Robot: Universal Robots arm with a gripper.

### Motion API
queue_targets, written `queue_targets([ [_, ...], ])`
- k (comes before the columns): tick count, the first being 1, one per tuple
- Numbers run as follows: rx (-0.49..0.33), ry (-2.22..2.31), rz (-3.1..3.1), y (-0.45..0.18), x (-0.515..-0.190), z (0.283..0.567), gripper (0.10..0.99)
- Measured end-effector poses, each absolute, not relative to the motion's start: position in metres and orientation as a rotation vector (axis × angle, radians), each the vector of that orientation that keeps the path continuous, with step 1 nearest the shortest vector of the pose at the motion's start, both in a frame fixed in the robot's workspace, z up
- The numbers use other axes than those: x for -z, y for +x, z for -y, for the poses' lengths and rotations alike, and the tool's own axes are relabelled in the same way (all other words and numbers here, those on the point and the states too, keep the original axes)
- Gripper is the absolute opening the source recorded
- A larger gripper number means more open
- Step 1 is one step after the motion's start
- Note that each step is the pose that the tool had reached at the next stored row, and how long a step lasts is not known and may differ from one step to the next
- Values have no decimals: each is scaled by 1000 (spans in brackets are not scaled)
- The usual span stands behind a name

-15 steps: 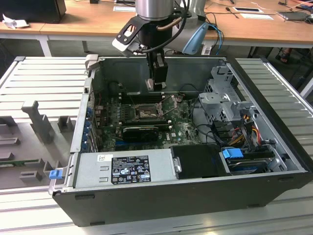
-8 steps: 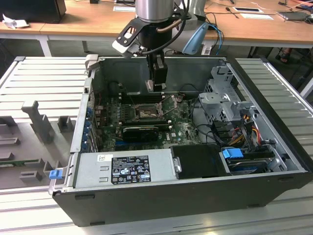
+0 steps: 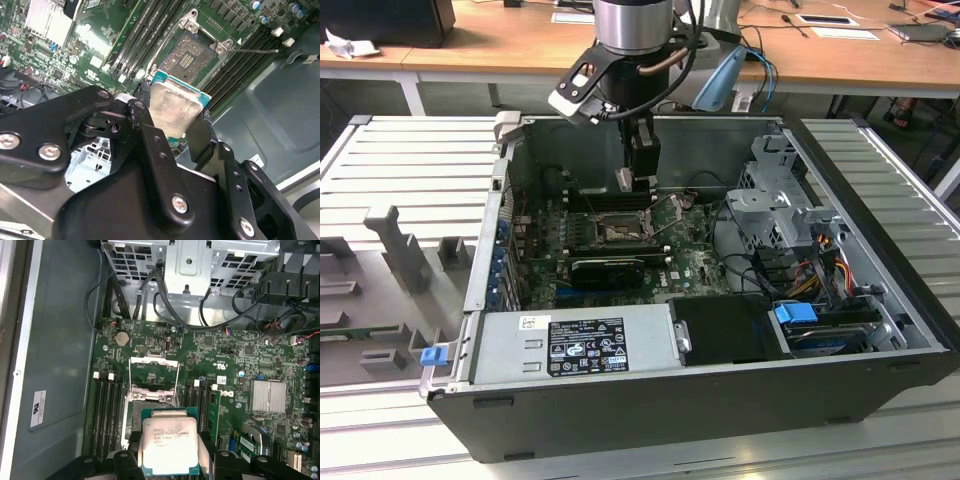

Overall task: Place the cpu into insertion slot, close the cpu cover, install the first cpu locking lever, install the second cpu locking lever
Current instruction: 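Place the cpu into insertion slot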

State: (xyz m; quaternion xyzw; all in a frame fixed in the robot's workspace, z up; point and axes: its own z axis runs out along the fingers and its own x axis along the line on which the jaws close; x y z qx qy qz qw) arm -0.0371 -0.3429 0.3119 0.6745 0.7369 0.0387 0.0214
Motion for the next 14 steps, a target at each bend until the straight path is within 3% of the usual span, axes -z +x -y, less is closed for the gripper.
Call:
queue_targets([
  [14,-116,2170,-2204,-41,-280,343,529],
])
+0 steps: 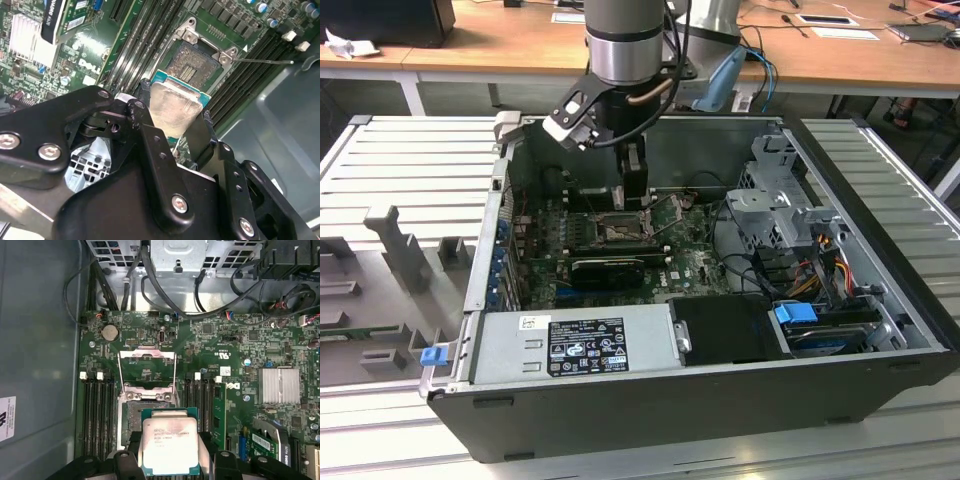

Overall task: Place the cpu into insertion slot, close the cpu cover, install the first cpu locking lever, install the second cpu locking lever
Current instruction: 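Place the cpu into insertion slot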

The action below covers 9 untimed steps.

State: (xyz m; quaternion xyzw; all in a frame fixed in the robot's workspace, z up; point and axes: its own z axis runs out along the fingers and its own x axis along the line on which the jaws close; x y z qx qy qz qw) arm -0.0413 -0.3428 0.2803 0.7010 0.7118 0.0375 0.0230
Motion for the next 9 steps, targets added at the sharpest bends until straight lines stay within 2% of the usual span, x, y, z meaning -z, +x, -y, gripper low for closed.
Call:
queue_targets([
  [9,-114,2203,-2171,-41,-265,342,529],
])
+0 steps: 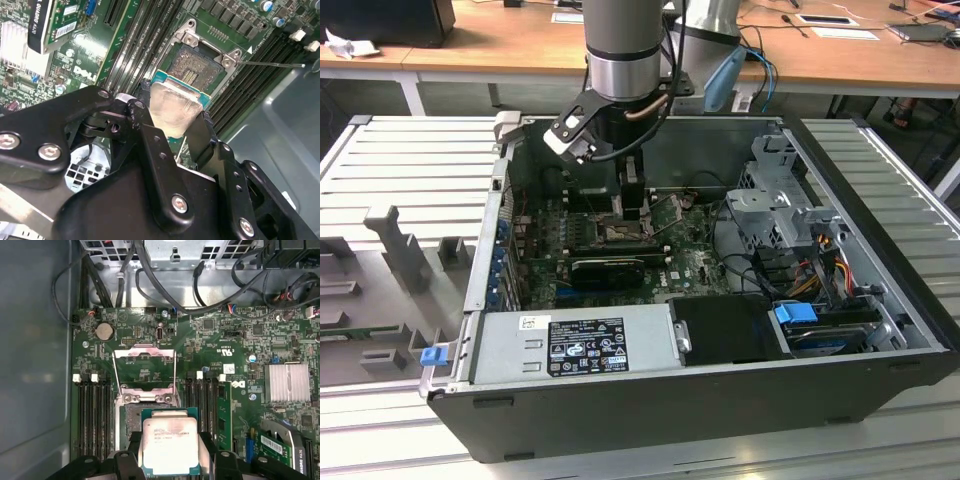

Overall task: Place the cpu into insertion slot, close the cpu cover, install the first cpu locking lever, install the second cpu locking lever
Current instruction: 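Place the cpu into insertion slot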

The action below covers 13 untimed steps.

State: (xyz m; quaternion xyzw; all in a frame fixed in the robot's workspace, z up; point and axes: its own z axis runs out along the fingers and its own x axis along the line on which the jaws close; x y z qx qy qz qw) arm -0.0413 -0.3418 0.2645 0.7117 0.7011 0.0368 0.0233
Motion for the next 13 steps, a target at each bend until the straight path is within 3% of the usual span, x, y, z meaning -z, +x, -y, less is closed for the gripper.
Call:
queue_targets([
  [13,-116,2202,-2169,-42,-253,342,529],
])
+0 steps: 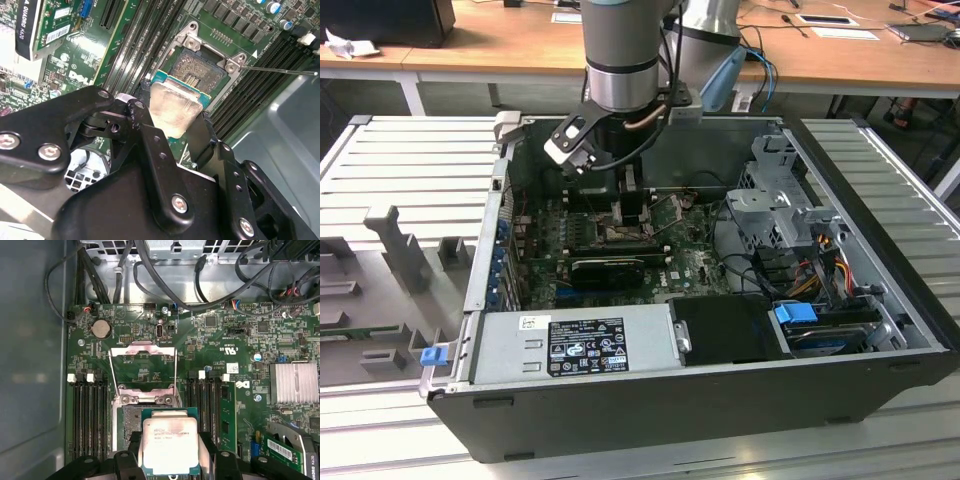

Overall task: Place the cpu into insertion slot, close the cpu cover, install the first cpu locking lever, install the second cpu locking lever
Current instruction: 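Place the cpu into insertion slot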

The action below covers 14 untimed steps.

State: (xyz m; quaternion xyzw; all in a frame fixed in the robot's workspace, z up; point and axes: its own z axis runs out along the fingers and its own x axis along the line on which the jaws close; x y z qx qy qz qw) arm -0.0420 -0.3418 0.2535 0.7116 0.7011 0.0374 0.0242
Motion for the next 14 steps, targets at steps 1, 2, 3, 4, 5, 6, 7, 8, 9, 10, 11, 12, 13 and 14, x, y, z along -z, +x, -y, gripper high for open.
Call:
queue_targets([
  [1,-116,2202,-2169,-42,-253,342,529],
  [2,-116,2202,-2169,-42,-253,342,529],
  [3,-116,2202,-2169,-42,-252,342,529],
  [4,-116,2201,-2169,-42,-252,342,529],
  [5,-116,2202,-2169,-42,-252,342,529],
  [6,-116,2202,-2169,-42,-251,342,529],
  [7,-117,2202,-2169,-42,-251,342,529],
  [8,-116,2202,-2169,-43,-249,341,529],
  [9,-117,2202,-2169,-43,-248,340,529],
  [10,-117,2202,-2169,-44,-246,340,529],
  [11,-117,2202,-2170,-45,-243,339,529],
  [12,-117,2202,-2170,-47,-241,338,529],
  [13,-117,2202,-2169,-48,-240,338,529],
  [14,-117,2202,-2169,-48,-239,337,529],
])
